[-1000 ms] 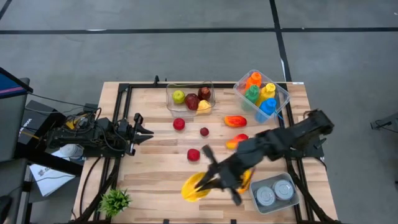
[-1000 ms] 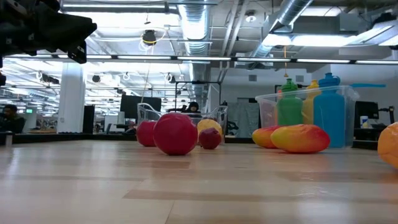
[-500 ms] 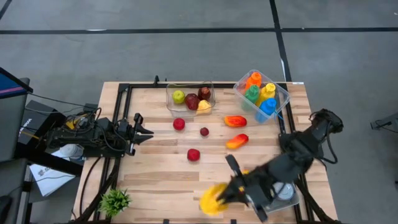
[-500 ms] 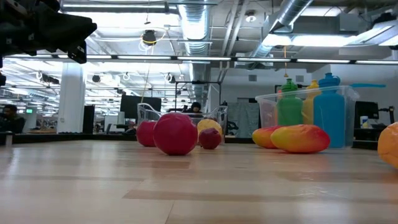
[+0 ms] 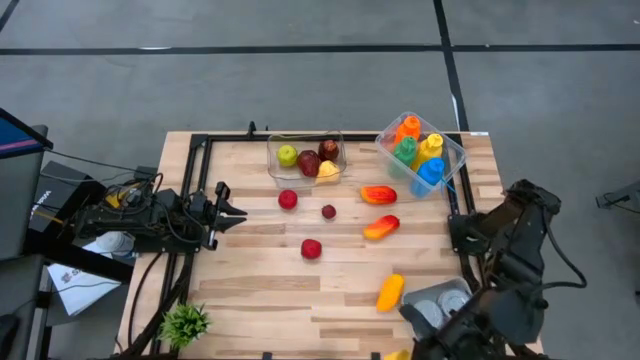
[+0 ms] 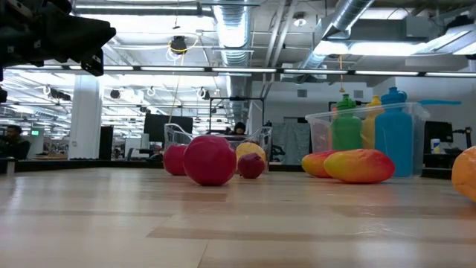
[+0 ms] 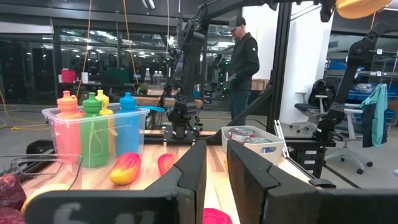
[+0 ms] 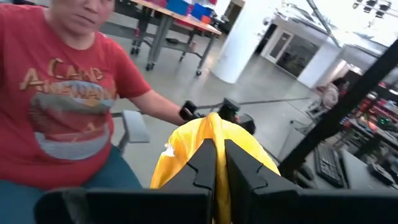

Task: Pick & Place Food Item
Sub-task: Put the yellow starfruit into the transparent bin

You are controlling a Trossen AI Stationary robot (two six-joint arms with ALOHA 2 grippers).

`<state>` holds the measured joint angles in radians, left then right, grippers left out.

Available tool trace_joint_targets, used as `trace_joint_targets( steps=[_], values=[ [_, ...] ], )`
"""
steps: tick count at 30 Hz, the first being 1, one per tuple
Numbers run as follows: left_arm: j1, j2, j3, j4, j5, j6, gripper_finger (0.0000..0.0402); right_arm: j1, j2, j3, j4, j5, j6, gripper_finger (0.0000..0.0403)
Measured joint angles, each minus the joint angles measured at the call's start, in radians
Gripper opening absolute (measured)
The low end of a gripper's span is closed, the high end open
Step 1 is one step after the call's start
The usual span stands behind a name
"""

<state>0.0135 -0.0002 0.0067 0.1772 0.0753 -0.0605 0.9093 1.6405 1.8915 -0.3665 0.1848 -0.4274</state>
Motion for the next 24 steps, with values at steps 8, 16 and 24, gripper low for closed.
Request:
trace_joint_targets(
  steps=[8, 16, 24],
  values=[
    [0.0, 0.0, 0.0, 0.0, 0.0, 0.0, 0.0053, -0.01, 0.0, -0.028, -0.096, 0.314, 0.034, 0.0012],
    [0.0, 0.0, 0.0, 0.0, 0.0, 0.0, 0.0053, -0.22, 0.001, -0.255, -0.113, 0.428, 0.202, 0.0011],
    [0.0, 0.0, 0.0, 0.0, 0.0, 0.0, 0.0053, -0.5, -0.004, -0.642, 0.401, 0.078, 0.169, 0.0011]
  ],
)
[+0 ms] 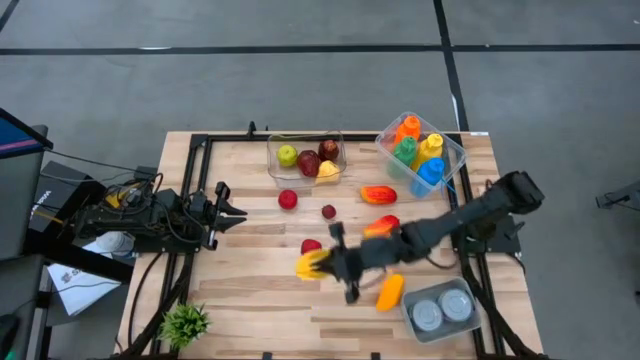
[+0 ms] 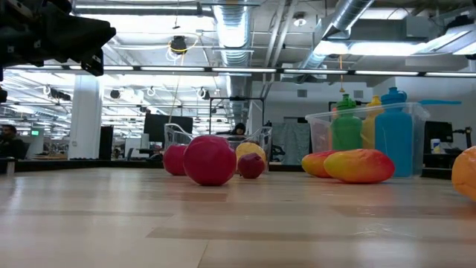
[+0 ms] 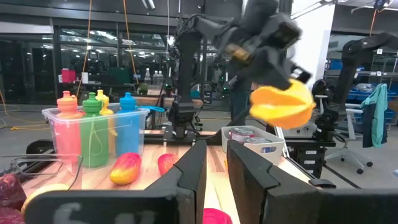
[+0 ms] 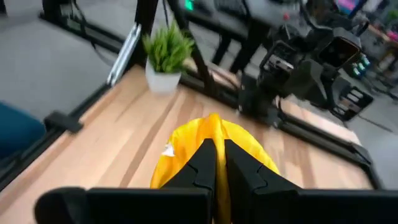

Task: Pick & Place Food Item
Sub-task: Put the yellow starfruit into the transparent bin

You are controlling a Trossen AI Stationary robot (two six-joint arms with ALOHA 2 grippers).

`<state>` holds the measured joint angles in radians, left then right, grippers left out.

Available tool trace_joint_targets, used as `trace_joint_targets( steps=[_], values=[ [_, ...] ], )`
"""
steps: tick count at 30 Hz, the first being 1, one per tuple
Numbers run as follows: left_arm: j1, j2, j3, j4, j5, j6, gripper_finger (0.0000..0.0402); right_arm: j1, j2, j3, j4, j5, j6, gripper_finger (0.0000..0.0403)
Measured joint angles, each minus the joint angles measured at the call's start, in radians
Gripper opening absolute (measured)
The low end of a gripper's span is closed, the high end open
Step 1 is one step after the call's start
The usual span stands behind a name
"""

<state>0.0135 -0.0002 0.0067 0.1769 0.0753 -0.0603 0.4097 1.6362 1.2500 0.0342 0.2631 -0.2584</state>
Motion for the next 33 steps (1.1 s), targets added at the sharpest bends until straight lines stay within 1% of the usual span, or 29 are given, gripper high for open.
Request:
trace_joint_targets(
  steps=[3, 6, 8, 10, 12, 16, 17, 19, 21, 24, 27, 29, 33],
  values=[
    [0.0, 0.0, 0.0, 0.0, 0.0, 0.0, 0.0053, -0.109, -0.004, -0.11, 0.247, -0.124, -0.002, 0.0011],
    [0.0, 0.0, 0.0, 0.0, 0.0, 0.0, 0.0053, -0.215, -0.005, -0.172, 0.406, -0.188, -0.003, 0.0012],
    [0.0, 0.0, 0.0, 0.005, 0.0, 0.0, 0.0053, -0.294, -0.004, -0.189, 0.476, -0.222, -0.003, 0.0011],
    [0.0, 0.0, 0.0, 0.005, 0.0, 0.0, 0.0053, -0.376, 0.005, -0.189, 0.507, -0.276, 0.006, 0.0011],
    [0.0, 0.0, 0.0, 0.005, 0.0, 0.0, 0.0053, -0.464, 0.009, -0.192, 0.532, -0.365, 0.037, 0.0011],
    [0.0, 0.0, 0.0, 0.005, 0.0, 0.0, 0.0053, -0.616, 0.081, -0.191, 0.692, -0.536, 0.14, 0.0011],
    [0.0, 0.0, 0.0, 0.005, 0.0, 0.0, 0.0053, -0.649, 0.109, -0.188, 0.747, -0.554, 0.172, 0.0011],
    [0.0, 0.0, 0.0, 0.006, 0.0, 0.0, 0.0053, -0.697, 0.172, -0.17, 0.858, -0.558, 0.229, 0.0011],
    [0.0, 0.0, 0.0, 0.006, 0.0, 0.0, 0.0053, -0.74, 0.24, -0.147, 0.912, -0.558, 0.29, 0.0011],
    [0.0, 0.0, 0.0, 0.007, 0.0, 0.0, 0.0053, -0.788, 0.335, -0.08, 0.883, -0.555, 0.389, 0.0011],
    [0.0, 0.0, 0.0, 0.007, 0.0, 0.0, 0.0053, -0.821, 0.385, 0.018, 0.752, -0.56, 0.49, 0.0011],
    [0.0, 0.0, 0.0, 0.007, 0.0, 0.0, 0.0053, -0.834, 0.407, 0.095, 0.585, -0.562, 0.476, 0.0011],
    [0.0, 0.0, 0.0, 0.007, 0.0, 0.0, 0.0053, -0.831, 0.456, 0.287, 0.167, -0.522, 0.359, 0.0011]
  ],
)
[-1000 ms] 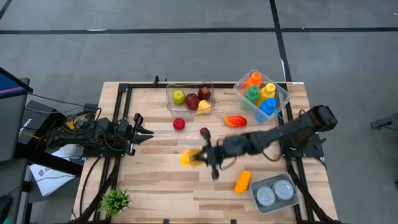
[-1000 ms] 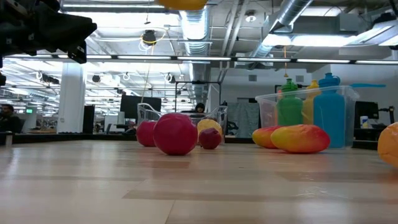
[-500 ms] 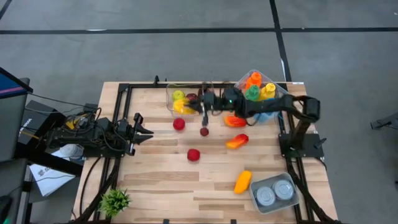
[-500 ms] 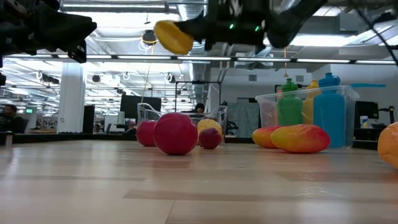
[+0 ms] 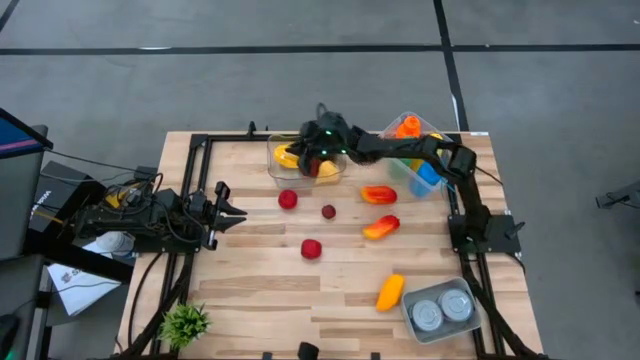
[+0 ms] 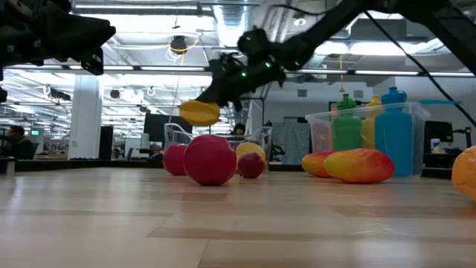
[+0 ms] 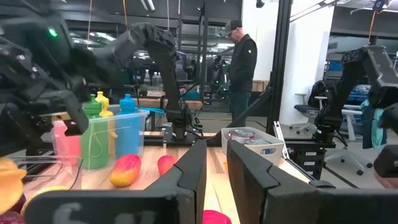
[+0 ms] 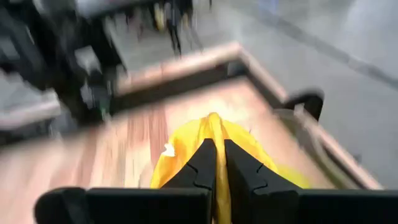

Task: Pick & Place Food Item
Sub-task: Put the yellow starfruit into the transparent bin

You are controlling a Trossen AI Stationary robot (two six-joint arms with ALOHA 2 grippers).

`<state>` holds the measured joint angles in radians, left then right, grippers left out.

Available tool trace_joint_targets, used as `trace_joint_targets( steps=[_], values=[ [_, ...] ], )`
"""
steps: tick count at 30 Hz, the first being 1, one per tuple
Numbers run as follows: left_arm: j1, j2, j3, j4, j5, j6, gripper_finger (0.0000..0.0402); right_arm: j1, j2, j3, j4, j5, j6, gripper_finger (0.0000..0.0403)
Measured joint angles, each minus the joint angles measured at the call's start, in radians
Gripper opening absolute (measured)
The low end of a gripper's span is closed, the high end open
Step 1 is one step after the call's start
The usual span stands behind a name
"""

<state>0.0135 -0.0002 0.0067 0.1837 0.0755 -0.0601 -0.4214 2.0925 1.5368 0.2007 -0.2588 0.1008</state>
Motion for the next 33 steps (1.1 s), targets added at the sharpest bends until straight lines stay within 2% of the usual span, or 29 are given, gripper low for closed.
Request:
trace_joint_targets(
  steps=[3, 7, 15, 33],
  values=[
    [0.0, 0.0, 0.0, 0.0, 0.0, 0.0, 0.0053, 0.004, 0.036, 0.159, -0.258, 0.002, -0.102, 0.0011],
    [0.0, 0.0, 0.0, 0.0, 0.0, 0.0, 0.0053, 0.011, 0.103, 0.288, -0.457, 0.026, -0.188, 0.0011],
    [0.0, 0.0, 0.0, 0.0, 0.0, 0.0, 0.0053, 0.029, 0.17, 0.321, -0.444, 0.047, -0.243, 0.0011],
    [0.0, 0.0, 0.0, 0.0, 0.0, 0.0, 0.0053, 0.043, 0.171, 0.305, -0.411, 0.029, -0.218, 0.0011]
  ],
)
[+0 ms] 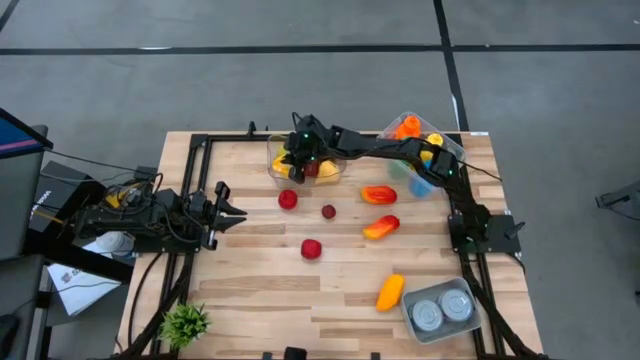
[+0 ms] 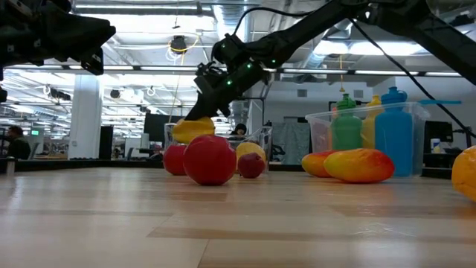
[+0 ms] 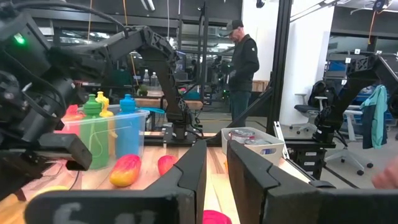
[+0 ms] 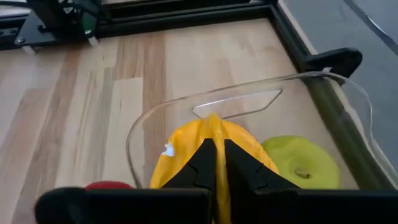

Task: Pick & Place Food Item
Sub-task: Put the yellow starfruit into the transparent bin

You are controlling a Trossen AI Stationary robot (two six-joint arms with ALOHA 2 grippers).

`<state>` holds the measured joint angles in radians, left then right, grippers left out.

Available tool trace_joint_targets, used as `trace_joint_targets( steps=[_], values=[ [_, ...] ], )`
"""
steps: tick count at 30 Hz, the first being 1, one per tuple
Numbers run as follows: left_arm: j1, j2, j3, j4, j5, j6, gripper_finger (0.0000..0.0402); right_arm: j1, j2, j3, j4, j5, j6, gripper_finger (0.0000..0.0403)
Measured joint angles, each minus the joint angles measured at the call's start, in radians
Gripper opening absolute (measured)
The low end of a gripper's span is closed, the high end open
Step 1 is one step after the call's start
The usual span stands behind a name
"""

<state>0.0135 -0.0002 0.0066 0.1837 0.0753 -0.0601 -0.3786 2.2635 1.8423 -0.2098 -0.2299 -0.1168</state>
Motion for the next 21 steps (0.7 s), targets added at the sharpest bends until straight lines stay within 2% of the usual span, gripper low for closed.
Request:
trace_joint_targets(
  steps=[14, 21],
  values=[
    [0.0, 0.0, 0.0, 0.0, 0.0, 0.0, 0.0053, 0.001, 0.0, -0.048, 0.076, -0.006, 0.047, 0.0011],
    [0.0, 0.0, 0.0, 0.0, 0.0, 0.0, 0.0053, 0.004, 0.071, -0.049, 0.099, -0.005, 0.072, 0.0011]
  ],
)
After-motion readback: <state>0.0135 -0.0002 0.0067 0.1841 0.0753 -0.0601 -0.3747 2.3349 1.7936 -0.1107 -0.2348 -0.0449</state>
